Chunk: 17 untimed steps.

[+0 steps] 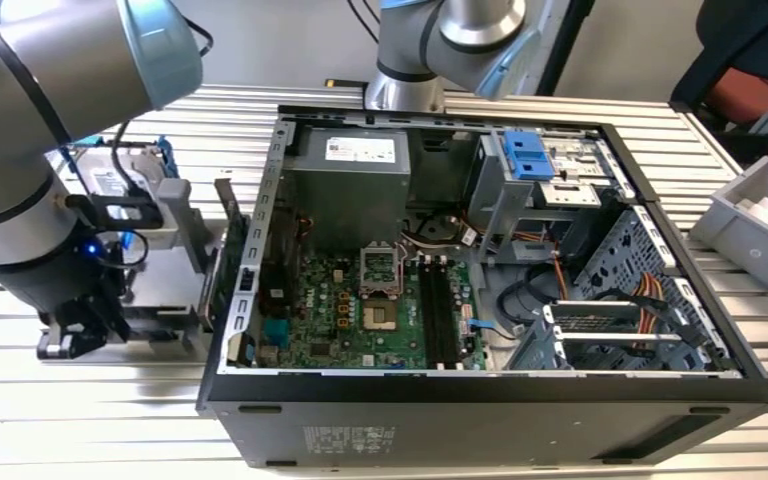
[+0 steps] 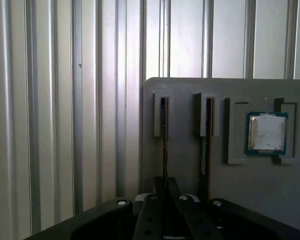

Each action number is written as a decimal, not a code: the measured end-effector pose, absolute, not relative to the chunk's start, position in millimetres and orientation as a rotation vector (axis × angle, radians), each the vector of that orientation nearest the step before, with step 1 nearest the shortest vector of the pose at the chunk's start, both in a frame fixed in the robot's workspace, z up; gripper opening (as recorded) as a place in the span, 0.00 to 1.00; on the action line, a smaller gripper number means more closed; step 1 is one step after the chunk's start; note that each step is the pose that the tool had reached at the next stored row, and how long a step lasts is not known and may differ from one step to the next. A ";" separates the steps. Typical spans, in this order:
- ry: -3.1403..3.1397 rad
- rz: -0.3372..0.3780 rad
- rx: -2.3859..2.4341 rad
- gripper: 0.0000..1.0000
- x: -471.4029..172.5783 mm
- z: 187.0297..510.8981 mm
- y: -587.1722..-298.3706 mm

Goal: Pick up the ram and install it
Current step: 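Pick up the ram and move it above insertion slot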

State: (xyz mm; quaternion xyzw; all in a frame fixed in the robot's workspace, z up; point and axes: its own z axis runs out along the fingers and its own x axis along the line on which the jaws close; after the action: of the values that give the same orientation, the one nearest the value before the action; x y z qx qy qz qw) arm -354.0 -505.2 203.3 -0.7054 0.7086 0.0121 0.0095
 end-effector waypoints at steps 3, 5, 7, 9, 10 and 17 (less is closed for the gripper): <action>2.213 0.038 -2.203 0.00 -354.0 207.7 -505.2; 2.213 0.038 -2.203 0.00 -354.0 211.2 -505.1; 2.213 0.038 -2.203 0.00 -354.0 215.2 -505.1; 2.213 0.038 -2.203 0.00 -354.0 218.0 -505.1; 2.213 0.038 -2.203 0.00 -354.0 219.3 -505.1; 2.213 0.038 -2.203 0.00 -354.0 227.9 -505.1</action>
State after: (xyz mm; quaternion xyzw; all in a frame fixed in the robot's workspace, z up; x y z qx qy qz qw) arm -354.0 -505.1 227.9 -0.7054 0.7086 0.0121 0.0095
